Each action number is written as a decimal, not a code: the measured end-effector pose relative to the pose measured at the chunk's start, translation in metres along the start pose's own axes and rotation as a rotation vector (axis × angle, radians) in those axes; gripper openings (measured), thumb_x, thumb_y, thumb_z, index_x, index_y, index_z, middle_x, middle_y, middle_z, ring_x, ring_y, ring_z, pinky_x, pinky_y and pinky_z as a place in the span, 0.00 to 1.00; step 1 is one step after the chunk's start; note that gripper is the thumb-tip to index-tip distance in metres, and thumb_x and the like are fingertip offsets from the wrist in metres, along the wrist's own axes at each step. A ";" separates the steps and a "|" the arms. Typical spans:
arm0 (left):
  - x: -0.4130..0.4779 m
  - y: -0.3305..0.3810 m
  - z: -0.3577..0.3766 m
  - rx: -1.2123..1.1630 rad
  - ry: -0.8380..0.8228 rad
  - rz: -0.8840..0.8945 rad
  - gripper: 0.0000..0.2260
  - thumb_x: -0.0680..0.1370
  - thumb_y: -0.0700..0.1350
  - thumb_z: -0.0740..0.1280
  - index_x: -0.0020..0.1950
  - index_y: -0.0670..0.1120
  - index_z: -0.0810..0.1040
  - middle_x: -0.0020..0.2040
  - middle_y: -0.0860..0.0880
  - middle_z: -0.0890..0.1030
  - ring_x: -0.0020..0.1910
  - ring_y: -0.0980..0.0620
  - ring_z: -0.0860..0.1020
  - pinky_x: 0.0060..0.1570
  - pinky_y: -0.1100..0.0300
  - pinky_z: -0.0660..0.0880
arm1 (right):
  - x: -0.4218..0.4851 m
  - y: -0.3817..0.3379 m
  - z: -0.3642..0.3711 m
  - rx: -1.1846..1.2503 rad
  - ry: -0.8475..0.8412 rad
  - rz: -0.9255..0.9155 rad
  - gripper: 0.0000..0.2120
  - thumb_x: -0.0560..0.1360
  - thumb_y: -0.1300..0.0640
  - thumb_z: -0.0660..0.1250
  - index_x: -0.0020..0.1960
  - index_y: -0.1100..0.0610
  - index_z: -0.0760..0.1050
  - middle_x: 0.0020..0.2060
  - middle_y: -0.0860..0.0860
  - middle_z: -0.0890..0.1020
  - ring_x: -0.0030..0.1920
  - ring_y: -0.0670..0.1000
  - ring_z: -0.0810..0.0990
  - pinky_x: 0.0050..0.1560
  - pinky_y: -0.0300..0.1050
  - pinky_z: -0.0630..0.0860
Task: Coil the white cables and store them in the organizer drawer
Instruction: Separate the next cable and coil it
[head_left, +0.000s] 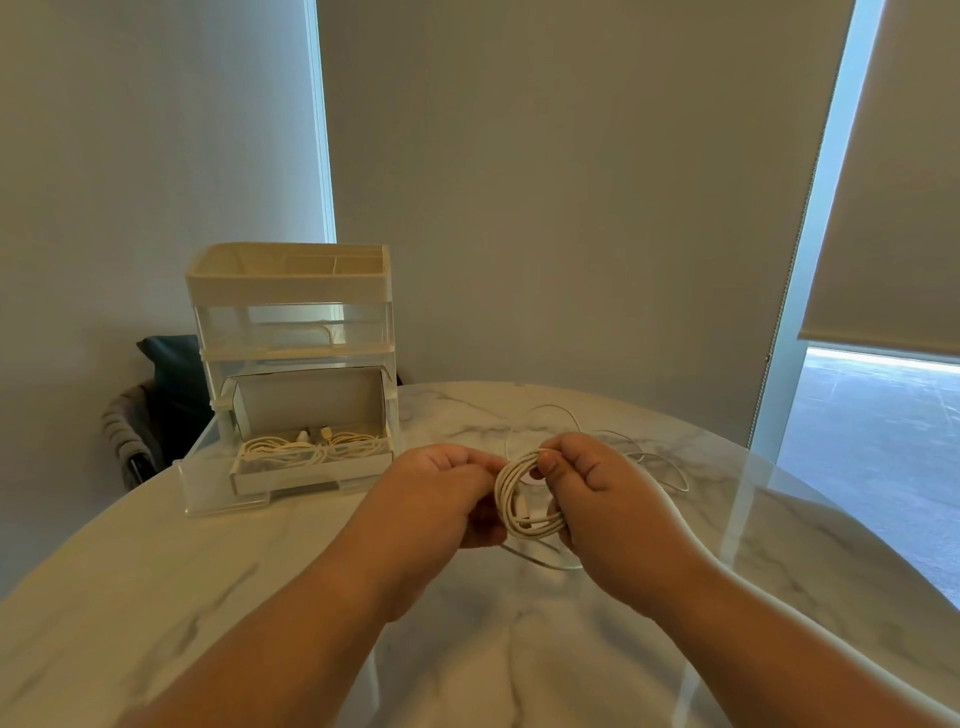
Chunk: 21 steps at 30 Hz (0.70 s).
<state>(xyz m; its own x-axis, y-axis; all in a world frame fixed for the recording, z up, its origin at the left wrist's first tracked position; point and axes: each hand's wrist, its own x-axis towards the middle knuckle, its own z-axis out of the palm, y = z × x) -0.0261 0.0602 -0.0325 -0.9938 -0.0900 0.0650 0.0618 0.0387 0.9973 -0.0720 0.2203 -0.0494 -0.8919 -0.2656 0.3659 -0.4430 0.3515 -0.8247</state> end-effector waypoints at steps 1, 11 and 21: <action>0.000 0.000 0.001 -0.068 -0.015 -0.019 0.06 0.79 0.38 0.66 0.53 0.40 0.82 0.39 0.43 0.85 0.39 0.46 0.82 0.47 0.51 0.81 | 0.000 0.000 -0.001 -0.012 0.008 -0.006 0.11 0.82 0.51 0.61 0.44 0.48 0.77 0.29 0.44 0.78 0.31 0.46 0.73 0.36 0.48 0.73; -0.002 -0.004 0.010 -0.053 0.024 -0.031 0.07 0.78 0.37 0.67 0.55 0.44 0.79 0.38 0.47 0.83 0.40 0.50 0.80 0.48 0.52 0.79 | 0.000 -0.002 -0.003 -0.059 0.020 -0.047 0.10 0.82 0.50 0.61 0.43 0.49 0.76 0.28 0.46 0.75 0.31 0.47 0.73 0.36 0.52 0.73; -0.007 -0.001 0.007 0.282 0.016 0.115 0.04 0.78 0.51 0.68 0.52 0.58 0.79 0.39 0.50 0.83 0.39 0.58 0.80 0.46 0.57 0.80 | -0.002 -0.004 -0.001 0.011 0.015 -0.052 0.09 0.81 0.52 0.62 0.45 0.48 0.79 0.29 0.43 0.78 0.31 0.43 0.74 0.35 0.46 0.73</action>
<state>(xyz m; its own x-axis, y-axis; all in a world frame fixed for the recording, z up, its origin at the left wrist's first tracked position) -0.0203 0.0680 -0.0340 -0.9801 -0.0844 0.1796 0.1433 0.3245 0.9350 -0.0688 0.2205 -0.0465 -0.8689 -0.2699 0.4150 -0.4881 0.3277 -0.8089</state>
